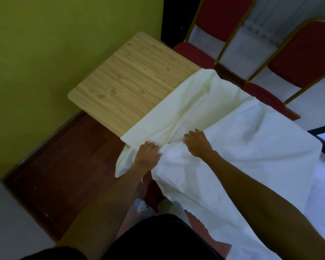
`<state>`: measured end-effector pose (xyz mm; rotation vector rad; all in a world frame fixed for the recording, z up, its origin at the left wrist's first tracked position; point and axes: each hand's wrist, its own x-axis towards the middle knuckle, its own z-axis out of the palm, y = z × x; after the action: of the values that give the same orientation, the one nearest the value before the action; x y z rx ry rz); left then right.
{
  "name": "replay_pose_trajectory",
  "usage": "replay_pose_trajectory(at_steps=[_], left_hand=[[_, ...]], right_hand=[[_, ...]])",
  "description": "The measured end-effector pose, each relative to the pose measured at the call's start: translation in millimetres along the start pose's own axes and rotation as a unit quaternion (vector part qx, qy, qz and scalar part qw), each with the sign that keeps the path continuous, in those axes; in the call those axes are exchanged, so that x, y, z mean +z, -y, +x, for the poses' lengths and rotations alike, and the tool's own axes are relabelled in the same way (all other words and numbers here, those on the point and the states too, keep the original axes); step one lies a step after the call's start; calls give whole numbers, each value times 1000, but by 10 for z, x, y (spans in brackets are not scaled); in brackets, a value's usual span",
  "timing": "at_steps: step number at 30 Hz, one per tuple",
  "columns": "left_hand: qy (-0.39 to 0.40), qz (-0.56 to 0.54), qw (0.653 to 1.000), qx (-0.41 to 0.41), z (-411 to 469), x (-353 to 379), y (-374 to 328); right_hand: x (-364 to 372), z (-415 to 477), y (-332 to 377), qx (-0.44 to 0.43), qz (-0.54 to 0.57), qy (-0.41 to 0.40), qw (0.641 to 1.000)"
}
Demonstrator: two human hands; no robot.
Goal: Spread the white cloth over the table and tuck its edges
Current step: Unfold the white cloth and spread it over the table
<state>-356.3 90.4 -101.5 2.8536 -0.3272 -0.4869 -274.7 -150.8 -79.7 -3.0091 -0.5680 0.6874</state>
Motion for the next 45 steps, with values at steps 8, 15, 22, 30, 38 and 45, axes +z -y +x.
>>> replay_pose_trajectory(at_steps=[8, 15, 22, 30, 38, 45], left_hand=[[-56, -14, 998, 37, 206, -18, 127], [-96, -118, 987, -56, 577, -713, 339], [-115, -100, 986, -60, 941, -1438, 650], [-143, -126, 978, -86, 1118, -1798, 910], [-147, -117, 976, -111, 1081, -2308, 1643], [-148, -160, 960, -178, 877, -2774, 2834]], right_hand=[[-57, 106, -293, -18, -37, -3, 999], [-397, 640, -449, 61, 3, -9, 998], [-854, 1031, -658, 127, -31, -39, 991], [-1306, 1247, -721, 141, 7, -136, 981], [-2075, 1834, -111, 76, 2, -261, 962], [-2587, 2440, 1010, 33, -15, -303, 952]])
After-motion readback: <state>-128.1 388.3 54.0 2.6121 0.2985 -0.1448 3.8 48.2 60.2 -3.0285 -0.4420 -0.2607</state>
